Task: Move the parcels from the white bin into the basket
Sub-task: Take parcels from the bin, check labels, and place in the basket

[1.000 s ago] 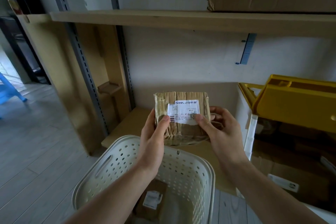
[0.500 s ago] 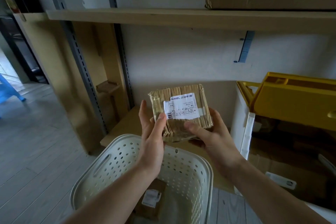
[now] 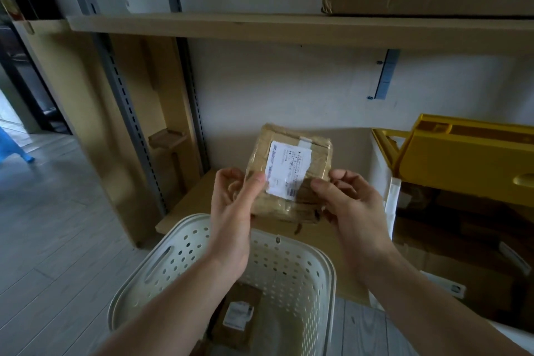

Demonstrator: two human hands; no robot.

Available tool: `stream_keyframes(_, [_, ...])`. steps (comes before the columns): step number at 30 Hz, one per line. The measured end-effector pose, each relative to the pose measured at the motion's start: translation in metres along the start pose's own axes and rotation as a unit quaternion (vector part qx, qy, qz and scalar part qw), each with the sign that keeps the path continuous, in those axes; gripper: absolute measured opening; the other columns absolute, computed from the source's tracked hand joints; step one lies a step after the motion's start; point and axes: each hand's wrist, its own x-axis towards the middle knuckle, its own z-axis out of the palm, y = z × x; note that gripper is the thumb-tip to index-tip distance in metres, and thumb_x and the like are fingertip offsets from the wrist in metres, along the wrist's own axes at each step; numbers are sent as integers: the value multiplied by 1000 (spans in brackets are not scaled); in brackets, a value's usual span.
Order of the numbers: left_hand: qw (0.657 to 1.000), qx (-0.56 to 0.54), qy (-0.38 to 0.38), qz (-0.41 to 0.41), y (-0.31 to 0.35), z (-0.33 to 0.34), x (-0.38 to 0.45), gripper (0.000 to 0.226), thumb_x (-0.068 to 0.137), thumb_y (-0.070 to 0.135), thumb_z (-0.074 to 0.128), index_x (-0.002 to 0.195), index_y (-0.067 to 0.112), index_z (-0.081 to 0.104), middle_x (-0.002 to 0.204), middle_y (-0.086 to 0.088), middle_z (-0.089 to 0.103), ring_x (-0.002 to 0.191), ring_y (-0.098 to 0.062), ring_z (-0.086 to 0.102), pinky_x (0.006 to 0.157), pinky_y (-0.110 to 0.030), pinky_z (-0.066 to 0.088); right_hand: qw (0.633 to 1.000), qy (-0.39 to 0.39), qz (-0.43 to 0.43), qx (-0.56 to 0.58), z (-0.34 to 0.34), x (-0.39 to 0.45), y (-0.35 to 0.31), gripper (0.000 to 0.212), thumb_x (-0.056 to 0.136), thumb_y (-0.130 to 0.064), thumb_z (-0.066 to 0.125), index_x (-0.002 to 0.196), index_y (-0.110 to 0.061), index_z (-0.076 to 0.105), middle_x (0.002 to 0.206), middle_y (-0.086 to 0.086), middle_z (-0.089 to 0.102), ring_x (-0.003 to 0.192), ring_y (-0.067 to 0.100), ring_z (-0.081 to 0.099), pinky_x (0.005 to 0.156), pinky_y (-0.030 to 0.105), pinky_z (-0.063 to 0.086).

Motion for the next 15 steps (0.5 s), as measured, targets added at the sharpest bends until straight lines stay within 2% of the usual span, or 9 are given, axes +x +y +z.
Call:
stream_keyframes(2, [1000, -7, 8, -23, 1, -2, 1, 46, 76, 37, 83, 101, 13, 52, 116, -22, 70, 111, -34, 69, 87, -45, 59, 1000, -3, -14, -15, -1, 0, -2, 21, 89, -10, 75, 108, -16, 68, 110, 8, 77, 106, 30, 74, 76, 36, 62])
stream_keyframes(4, [1000, 4, -10, -25, 1, -5, 3, 61, 67, 37, 84, 117, 22, 53, 116, -19, 71, 102, -30, 71, 83, -47, 57, 999, -26, -28, -28, 0, 1, -3, 28, 92, -11, 72, 119, -21, 70, 112, 3, 77, 104, 24, 75, 72, 26, 60])
stream_keyframes(6, [998, 29, -56, -20, 1, -8, 4, 89, 63, 32, 84, 138, 50, 39, 111, -5, 76, 100, -23, 74, 82, -45, 59, 996, -62, -35, -49, 0, 2, -4, 43, 92, -12, 72, 130, -30, 68, 116, -2, 77, 107, 20, 73, 80, 31, 60])
stream_keyframes(8, [992, 61, -109, -29, -2, -9, 2, 103, 70, 22, 80, 143, 63, 21, 111, 7, 76, 104, -16, 74, 80, -41, 62, 995, -70, -43, -63, 1, 3, -4, 50, 88, -14, 75, 131, -36, 68, 121, -1, 74, 113, 21, 70, 92, 42, 59])
stream_keyframes(9, [990, 64, -122, -37, -3, -9, 2, 99, 72, 19, 78, 143, 62, 25, 112, 7, 76, 105, -16, 74, 78, -40, 62, 995, -65, -47, -60, 1, 4, -4, 50, 86, -13, 76, 129, -37, 69, 120, 2, 74, 112, 23, 70, 93, 44, 60])
stream_keyframes(12, [990, 40, -128, -49, 1, -2, -3, 65, 74, 14, 74, 131, 37, 55, 114, -1, 75, 101, -24, 75, 72, -43, 62, 999, -27, -44, 7, 3, 3, -5, 60, 79, -10, 84, 130, -30, 62, 114, 11, 74, 103, 29, 75, 86, 48, 62])
stream_keyframes(15, [994, 11, -100, -37, 2, 6, -7, 57, 73, 13, 76, 124, 31, 58, 114, -3, 75, 102, -27, 75, 74, -45, 62, 997, 33, -25, 70, 10, 1, -6, 74, 62, -27, 89, 125, -19, 51, 120, 18, 70, 106, 33, 74, 92, 59, 59])
